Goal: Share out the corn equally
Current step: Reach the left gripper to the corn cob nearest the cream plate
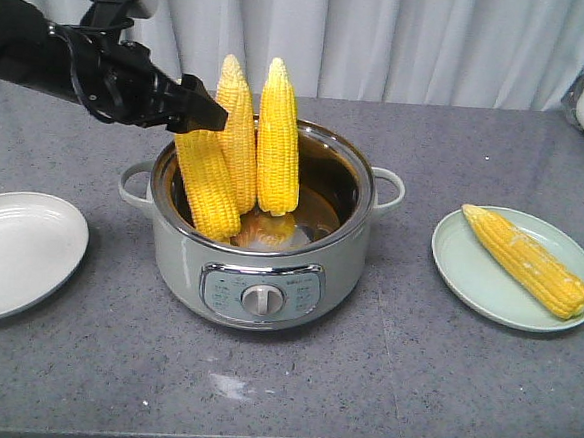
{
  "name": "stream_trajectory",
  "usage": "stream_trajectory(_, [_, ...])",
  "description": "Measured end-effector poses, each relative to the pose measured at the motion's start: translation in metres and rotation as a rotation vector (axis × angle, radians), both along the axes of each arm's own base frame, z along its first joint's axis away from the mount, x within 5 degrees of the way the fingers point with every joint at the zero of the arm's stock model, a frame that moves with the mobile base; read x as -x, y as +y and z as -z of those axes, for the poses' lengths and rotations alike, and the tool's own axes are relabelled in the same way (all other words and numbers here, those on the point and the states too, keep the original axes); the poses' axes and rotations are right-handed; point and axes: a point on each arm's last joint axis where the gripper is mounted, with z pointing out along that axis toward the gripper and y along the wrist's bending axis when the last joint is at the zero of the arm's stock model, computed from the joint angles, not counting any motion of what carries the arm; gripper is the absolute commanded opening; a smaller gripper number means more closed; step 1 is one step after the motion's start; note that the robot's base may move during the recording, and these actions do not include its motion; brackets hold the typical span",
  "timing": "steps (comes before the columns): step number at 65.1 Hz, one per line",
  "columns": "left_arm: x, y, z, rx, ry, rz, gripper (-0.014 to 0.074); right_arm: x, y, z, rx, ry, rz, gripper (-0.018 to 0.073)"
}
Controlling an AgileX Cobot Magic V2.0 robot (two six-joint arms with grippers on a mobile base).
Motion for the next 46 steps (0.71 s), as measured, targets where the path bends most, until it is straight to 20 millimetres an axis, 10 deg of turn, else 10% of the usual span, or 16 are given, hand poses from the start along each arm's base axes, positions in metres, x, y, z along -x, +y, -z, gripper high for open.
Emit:
stream_trajectory(17, [-0.002, -0.020, 0.008, -0.006, 0.009, 0.056, 0.0531, 0.000, 0.000, 0.000, 0.000, 0.000, 0.000, 0.0508])
stream_trajectory(46, [0.000, -0.023, 0.009, -0.017, 0.006, 0.084, 0.0148, 0.000, 0.000, 0.000, 0.000, 0.000, 0.000, 0.0508])
